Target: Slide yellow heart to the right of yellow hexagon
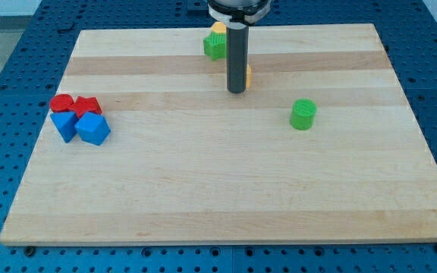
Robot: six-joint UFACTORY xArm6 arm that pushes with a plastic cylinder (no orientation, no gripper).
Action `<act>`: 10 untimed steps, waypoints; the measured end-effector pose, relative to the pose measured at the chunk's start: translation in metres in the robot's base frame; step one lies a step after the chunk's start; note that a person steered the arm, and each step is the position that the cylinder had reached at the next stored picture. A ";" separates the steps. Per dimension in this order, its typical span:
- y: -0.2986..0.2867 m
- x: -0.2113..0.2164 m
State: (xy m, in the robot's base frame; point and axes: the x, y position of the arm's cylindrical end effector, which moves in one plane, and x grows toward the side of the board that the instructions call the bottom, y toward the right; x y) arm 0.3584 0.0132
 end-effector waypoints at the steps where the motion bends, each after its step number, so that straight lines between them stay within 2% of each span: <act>1: 0.000 -0.004; 5: 0.000 -0.058; 8: 0.015 -0.045; 10: 0.028 -0.072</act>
State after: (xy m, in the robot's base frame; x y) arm 0.2861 0.0412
